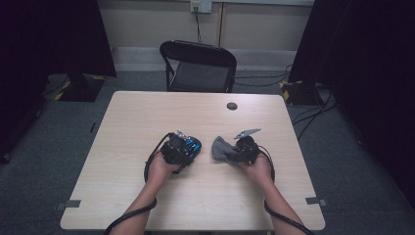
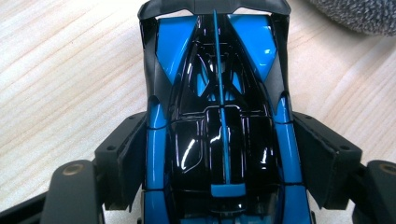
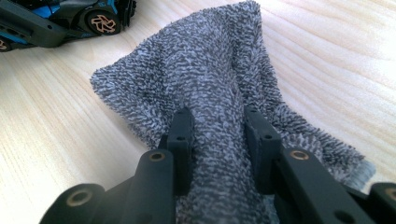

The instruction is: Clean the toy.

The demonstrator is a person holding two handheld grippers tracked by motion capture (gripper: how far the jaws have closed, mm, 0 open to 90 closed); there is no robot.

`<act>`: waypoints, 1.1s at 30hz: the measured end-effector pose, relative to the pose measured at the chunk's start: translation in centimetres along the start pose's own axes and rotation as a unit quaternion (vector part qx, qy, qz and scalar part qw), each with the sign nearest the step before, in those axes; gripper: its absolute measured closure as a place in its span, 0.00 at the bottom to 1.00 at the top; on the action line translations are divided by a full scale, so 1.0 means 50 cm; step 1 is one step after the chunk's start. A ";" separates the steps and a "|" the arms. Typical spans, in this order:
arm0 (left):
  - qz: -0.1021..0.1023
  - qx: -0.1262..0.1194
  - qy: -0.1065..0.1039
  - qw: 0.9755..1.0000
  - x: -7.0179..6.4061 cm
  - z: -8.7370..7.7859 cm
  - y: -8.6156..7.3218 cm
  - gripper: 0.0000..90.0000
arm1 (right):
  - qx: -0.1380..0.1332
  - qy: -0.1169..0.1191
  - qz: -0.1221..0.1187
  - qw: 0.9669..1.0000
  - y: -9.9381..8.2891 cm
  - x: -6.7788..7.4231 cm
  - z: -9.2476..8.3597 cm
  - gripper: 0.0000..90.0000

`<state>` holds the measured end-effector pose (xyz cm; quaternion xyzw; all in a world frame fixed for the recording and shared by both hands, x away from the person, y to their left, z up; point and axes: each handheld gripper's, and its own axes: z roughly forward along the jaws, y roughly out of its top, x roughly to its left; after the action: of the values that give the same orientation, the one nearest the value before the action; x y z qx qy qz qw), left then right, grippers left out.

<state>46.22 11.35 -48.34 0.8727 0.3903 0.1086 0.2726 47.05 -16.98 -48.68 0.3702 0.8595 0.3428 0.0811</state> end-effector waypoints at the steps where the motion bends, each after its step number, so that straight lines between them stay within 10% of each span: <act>1: 0.000 0.003 0.000 1.000 0.000 0.000 0.002 0.28 | -0.001 0.001 0.003 1.000 0.000 -0.001 0.000 0.76; 9: 0.008 0.016 -0.002 1.000 -0.005 0.007 0.008 0.16 | 0.001 0.003 0.005 1.000 0.001 -0.002 0.000 0.76; 33: -0.010 0.002 0.010 1.000 -0.002 -0.009 -0.001 0.29 | -0.007 0.002 0.021 1.000 -0.002 -0.006 -0.001 0.80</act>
<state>45.93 11.46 -48.00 0.8684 0.4016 0.1138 0.2678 47.17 -17.25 -48.77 0.3869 0.8493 0.3514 0.0750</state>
